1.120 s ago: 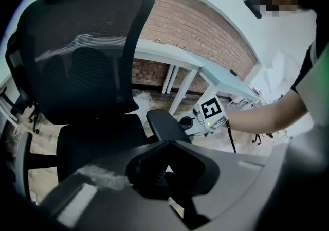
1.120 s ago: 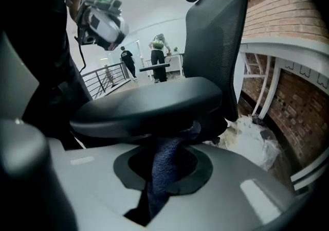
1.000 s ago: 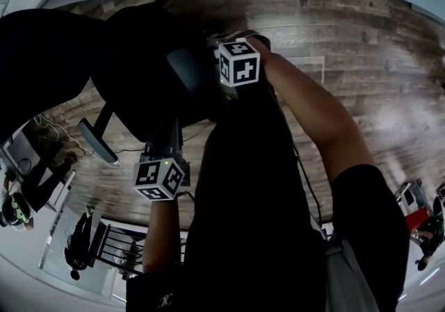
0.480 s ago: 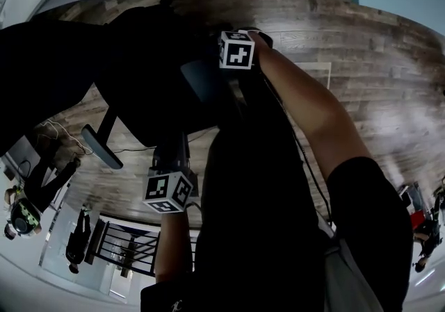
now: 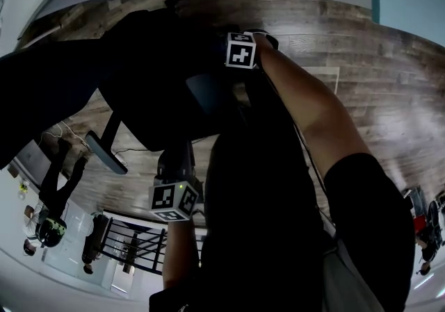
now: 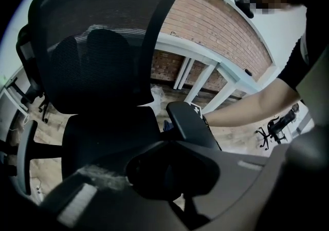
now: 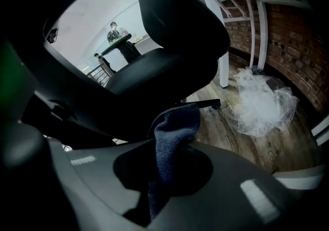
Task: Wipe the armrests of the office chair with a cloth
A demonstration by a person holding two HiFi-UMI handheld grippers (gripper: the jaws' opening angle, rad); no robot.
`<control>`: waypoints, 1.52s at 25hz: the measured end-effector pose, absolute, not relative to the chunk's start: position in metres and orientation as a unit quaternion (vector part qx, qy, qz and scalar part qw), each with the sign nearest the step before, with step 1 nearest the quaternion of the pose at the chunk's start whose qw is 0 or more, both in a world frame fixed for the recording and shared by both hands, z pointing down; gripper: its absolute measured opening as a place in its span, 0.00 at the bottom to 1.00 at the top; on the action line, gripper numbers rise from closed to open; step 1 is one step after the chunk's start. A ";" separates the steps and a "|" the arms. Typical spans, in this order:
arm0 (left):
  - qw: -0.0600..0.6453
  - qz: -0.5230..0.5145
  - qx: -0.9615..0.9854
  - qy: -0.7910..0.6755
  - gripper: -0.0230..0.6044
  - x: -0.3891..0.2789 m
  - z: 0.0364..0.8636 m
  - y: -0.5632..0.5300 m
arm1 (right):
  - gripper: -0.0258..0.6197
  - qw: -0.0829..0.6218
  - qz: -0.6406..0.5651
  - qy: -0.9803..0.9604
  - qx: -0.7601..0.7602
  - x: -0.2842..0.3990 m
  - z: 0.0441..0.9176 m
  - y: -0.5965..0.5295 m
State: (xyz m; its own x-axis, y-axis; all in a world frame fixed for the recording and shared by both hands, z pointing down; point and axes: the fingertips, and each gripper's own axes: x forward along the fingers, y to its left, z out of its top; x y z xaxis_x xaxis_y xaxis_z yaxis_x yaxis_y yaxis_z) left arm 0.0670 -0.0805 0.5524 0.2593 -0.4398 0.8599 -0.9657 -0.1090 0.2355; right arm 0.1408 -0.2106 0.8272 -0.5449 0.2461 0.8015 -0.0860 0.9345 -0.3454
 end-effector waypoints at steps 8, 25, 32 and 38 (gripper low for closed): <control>0.415 0.316 0.683 -0.511 0.05 0.081 0.557 -0.074 | 0.10 0.489 0.190 -0.848 -0.074 0.156 0.841 -0.188; 0.386 0.287 0.721 -0.499 0.05 0.101 0.517 -0.081 | 0.10 0.387 0.166 -0.895 -0.144 0.161 0.716 -0.108; 0.371 0.265 0.731 -0.508 0.05 0.102 0.499 -0.082 | 0.10 0.388 0.123 -0.901 -0.148 0.172 0.677 -0.118; 0.362 0.232 0.732 -0.528 0.05 0.096 0.483 -0.080 | 0.10 0.398 0.104 -0.908 -0.074 0.191 0.653 -0.147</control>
